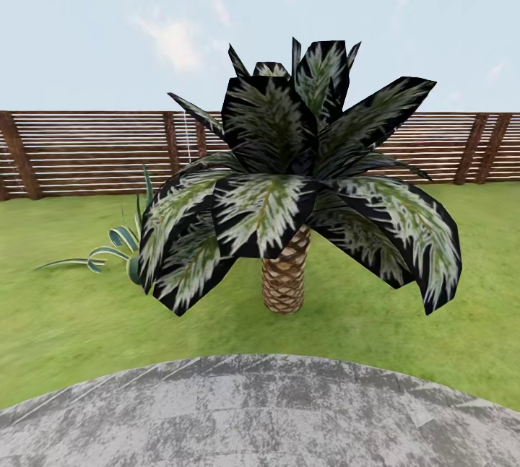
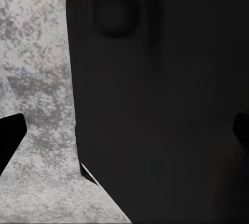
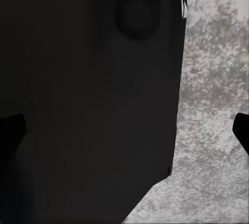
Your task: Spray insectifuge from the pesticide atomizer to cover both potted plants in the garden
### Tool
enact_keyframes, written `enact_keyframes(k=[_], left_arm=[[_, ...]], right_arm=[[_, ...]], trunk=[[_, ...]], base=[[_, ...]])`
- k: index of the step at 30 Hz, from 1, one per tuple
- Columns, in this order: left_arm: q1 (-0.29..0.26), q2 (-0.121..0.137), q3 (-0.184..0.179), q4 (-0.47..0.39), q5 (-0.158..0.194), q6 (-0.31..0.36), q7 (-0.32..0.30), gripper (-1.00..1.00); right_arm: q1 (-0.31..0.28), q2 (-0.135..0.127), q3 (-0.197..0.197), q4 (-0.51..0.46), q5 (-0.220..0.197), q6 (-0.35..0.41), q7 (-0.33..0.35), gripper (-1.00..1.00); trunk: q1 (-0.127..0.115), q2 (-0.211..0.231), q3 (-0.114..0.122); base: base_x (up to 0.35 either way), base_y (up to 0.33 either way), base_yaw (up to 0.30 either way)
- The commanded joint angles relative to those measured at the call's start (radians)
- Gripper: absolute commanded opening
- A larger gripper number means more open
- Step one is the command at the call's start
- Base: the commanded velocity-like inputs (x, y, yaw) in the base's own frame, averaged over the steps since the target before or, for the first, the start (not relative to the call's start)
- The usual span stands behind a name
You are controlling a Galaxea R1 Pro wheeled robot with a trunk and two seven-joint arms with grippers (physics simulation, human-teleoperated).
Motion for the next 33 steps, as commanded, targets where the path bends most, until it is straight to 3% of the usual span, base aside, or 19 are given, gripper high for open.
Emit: enact_keyframes(k=[1,10,16,25,30,31,33], left_arm=[[0.006,-0.006,-0.002,0.006,-0.002,0.006,0.002,1.0],[0.005,-0.008,0.0,0.008,-0.001,0.009,0.002,1.0],[0.001,0.005,0.004,0.001,0.007,-0.011,0.002,1.0],[-0.028,0.051,0.007,-0.05,0.01,-0.062,0.003,1.0],[-0.057,0.05,0.005,-0.079,0.01,-0.09,0.002,1.0],[-0.172,0.049,0.005,-0.293,0.01,-0.15,0.002,1.0],[-0.181,0.051,0.006,-0.312,0.011,-0.149,0.002,1.0]], right_arm=[[-0.006,0.006,0.0,-0.006,0.001,0.005,0.001,1.0],[-0.043,0.035,-0.001,-0.043,0.003,0.003,0.002,1.0],[-0.053,0.033,-0.003,-0.075,0.006,-0.001,-0.001,1.0],[-0.054,-0.014,-0.004,-0.126,0.007,-0.052,-0.006,1.0],[-0.055,-0.042,-0.005,-0.154,0.005,-0.08,-0.006,1.0],[-0.055,-0.053,-0.005,-0.534,0.005,-0.307,-0.005,1.0],[-0.055,-0.054,-0.006,-0.542,0.006,-0.308,-0.005,1.0]], trunk=[[0.0,0.0,0.0],[0.0,0.0,0.0],[0.0,0.0,0.0],[0.0,0.0,0.0],[0.0,0.0,0.0],[0.0,0.0,0.0],[0.0,0.0,0.0]], base=[[0.0,0.0,0.0],[0.0,0.0,0.0],[0.0,0.0,0.0],[0.0,0.0,0.0],[0.0,0.0,0.0],[0.0,0.0,0.0],[0.0,0.0,0.0]])
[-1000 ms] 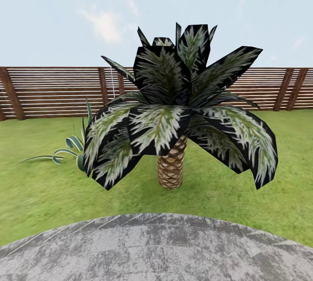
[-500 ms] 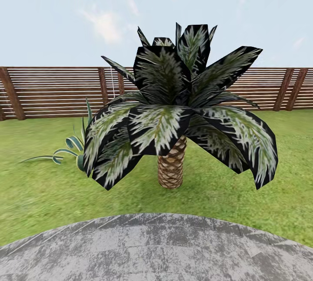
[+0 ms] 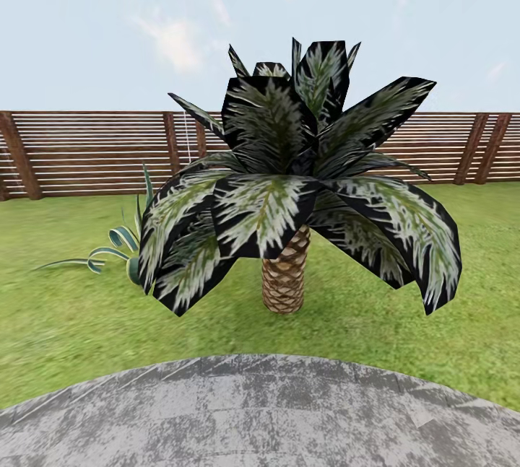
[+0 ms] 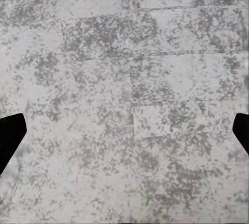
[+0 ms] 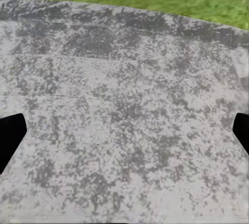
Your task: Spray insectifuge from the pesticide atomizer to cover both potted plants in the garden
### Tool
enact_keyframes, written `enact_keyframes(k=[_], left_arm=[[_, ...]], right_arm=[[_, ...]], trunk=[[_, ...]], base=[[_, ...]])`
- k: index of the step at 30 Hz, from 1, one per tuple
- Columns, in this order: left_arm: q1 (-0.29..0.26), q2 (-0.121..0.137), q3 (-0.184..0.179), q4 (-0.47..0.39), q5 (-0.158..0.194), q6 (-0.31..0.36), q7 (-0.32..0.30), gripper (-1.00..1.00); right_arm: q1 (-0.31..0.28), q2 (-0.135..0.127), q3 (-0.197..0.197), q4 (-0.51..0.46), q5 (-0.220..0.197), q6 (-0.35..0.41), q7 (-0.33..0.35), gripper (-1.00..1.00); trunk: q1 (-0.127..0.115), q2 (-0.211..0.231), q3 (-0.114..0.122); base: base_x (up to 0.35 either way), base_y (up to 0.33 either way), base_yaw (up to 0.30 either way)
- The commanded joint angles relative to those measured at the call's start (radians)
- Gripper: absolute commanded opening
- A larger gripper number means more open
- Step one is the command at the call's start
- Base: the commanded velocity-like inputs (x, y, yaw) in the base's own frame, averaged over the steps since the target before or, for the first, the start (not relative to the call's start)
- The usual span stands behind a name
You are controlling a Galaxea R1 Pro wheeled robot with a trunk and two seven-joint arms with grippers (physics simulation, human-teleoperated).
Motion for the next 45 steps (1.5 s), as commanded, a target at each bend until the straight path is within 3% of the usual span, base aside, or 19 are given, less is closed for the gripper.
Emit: enact_keyframes(k=[1,6,15,19,28,45], left_arm=[[0.032,0.001,0.001,-0.004,0.002,-0.003,0.0,1.0],[0.031,0.005,0.005,-0.016,0.015,-0.013,0.0,1.0],[0.041,0.011,0.006,-0.004,0.022,-0.129,0.002,1.0],[0.04,0.012,0.006,-0.004,0.026,-0.137,0.002,1.0],[0.039,0.021,0.006,-0.003,0.075,-0.142,0.002,1.0],[0.039,0.022,0.006,-0.002,0.084,-0.142,0.001,1.0]], right_arm=[[0.002,0.0,-0.001,-0.015,0.0,-0.003,0.0,1.0],[0.002,0.0,-0.001,-0.014,0.001,-0.004,-0.001,1.0],[0.002,0.004,0.0,-0.01,0.002,-0.005,-0.002,1.0],[0.002,0.007,0.0,-0.01,0.002,-0.005,-0.002,1.0],[0.002,0.009,0.001,0.005,0.002,-0.006,-0.002,1.0],[0.002,0.012,0.007,0.028,0.004,-0.006,-0.002,1.0]], trunk=[[0.0,-0.001,-0.001],[0.0,-0.001,-0.002],[0.0,-0.001,-0.01],[0.0,-0.001,-0.014],[0.0,-0.001,-0.024],[0.0,-0.001,-0.042]], base=[[0.0,0.0,0.0],[0.0,0.0,0.006],[0.0,0.0,0.16],[0.0,0.0,0.198],[0.135,0.0,0.2],[0.324,0.0,0.215]])
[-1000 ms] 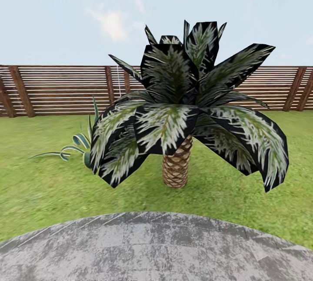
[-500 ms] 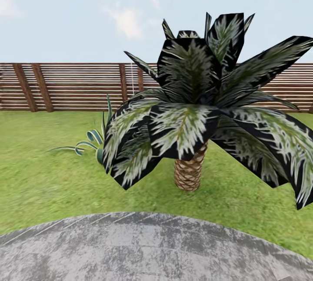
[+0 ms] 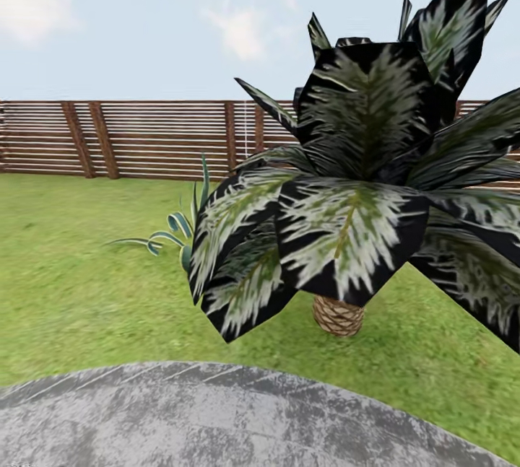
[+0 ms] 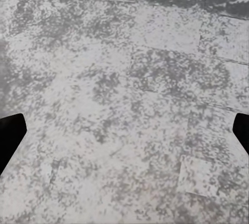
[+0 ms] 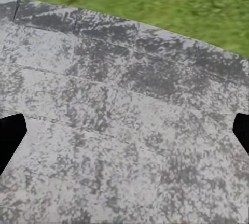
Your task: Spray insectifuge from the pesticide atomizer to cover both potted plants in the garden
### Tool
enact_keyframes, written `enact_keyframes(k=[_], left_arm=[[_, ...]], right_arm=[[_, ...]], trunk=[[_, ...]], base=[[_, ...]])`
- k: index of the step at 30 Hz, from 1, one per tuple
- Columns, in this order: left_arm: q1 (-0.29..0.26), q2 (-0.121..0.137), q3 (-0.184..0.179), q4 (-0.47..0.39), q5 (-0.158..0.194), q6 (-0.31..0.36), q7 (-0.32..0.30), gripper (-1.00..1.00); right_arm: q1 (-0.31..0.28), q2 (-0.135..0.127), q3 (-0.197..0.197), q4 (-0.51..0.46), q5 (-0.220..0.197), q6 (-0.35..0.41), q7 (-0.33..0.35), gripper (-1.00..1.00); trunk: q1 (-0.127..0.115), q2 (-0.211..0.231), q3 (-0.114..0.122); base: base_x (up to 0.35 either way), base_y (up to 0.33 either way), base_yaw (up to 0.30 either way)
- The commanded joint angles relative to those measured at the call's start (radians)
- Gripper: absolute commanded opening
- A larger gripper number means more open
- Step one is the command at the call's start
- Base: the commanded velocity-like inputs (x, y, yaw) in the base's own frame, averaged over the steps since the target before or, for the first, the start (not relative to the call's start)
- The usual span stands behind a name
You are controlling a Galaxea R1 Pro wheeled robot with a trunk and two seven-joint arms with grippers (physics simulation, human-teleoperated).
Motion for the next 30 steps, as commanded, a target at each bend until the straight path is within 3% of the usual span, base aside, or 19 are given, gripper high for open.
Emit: enact_keyframes(k=[1,30], left_arm=[[-0.001,0.0,-0.002,0.001,0.009,-0.003,0.0,1.0],[-0.001,-0.001,-0.002,-0.001,0.009,-0.003,0.0,1.0]], right_arm=[[0.0,0.0,0.001,0.0,0.001,-0.003,-0.001,1.0],[0.0,0.001,0.002,0.0,0.002,-0.003,-0.001,1.0]], trunk=[[0.0,0.0,-0.002],[0.0,0.0,-0.028]], base=[[0.138,0.0,0.234],[0.018,0.0,0.235]])
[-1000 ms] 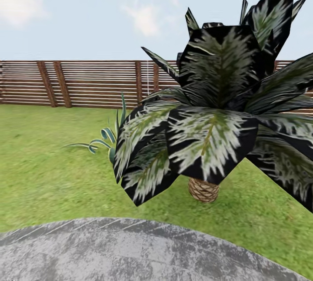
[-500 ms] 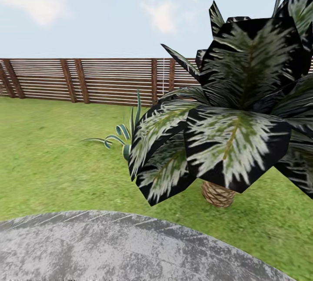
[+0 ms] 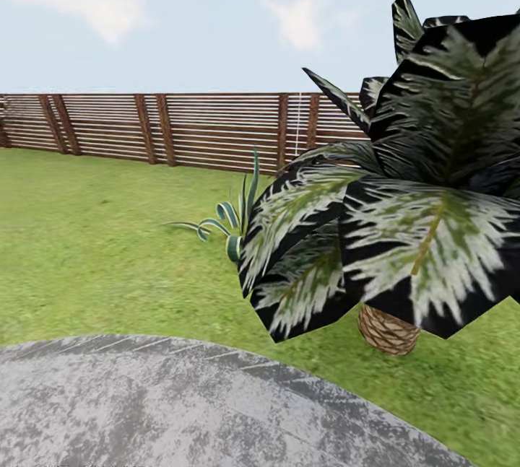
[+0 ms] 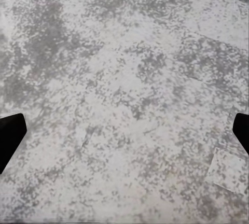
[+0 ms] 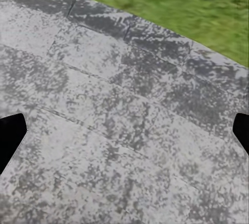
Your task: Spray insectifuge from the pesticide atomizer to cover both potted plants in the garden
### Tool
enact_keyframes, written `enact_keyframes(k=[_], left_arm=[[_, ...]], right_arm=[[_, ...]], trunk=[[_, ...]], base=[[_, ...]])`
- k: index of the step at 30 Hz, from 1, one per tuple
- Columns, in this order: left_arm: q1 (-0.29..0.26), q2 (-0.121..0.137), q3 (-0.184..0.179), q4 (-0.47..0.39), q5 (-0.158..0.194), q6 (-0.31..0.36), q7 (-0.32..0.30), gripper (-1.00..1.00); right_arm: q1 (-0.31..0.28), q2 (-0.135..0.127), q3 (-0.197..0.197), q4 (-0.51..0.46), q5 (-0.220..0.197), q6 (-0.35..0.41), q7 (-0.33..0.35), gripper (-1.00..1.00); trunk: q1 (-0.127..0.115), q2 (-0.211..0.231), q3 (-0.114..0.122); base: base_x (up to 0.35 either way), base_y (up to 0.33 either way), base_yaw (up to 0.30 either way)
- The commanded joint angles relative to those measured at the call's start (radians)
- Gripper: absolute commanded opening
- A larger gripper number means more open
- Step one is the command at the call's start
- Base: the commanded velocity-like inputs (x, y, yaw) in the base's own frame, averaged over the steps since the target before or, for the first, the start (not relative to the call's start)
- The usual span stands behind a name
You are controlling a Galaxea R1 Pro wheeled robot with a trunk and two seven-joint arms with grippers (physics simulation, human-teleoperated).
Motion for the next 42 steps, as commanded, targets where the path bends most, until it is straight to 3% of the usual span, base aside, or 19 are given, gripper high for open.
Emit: enact_keyframes(k=[1,16,42], left_arm=[[-0.001,0.0,-0.002,0.001,0.009,-0.004,0.0,1.0],[0.0,0.001,-0.002,0.001,0.009,-0.004,0.0,1.0],[-0.002,-0.004,-0.008,0.001,-0.001,-0.003,-0.005,1.0]], right_arm=[[0.0,0.0,0.0,0.0,0.001,-0.003,-0.001,1.0],[0.0,0.0,0.002,0.001,0.001,-0.003,-0.001,1.0],[0.0,0.0,0.002,0.0,0.001,-0.003,-0.001,1.0]], trunk=[[0.0,0.0,-0.002],[0.0,0.0,-0.015],[0.0,0.0,-0.039]], base=[[0.201,0.0,0.235],[0.284,0.083,0.235],[0.012,0.007,0.234]])
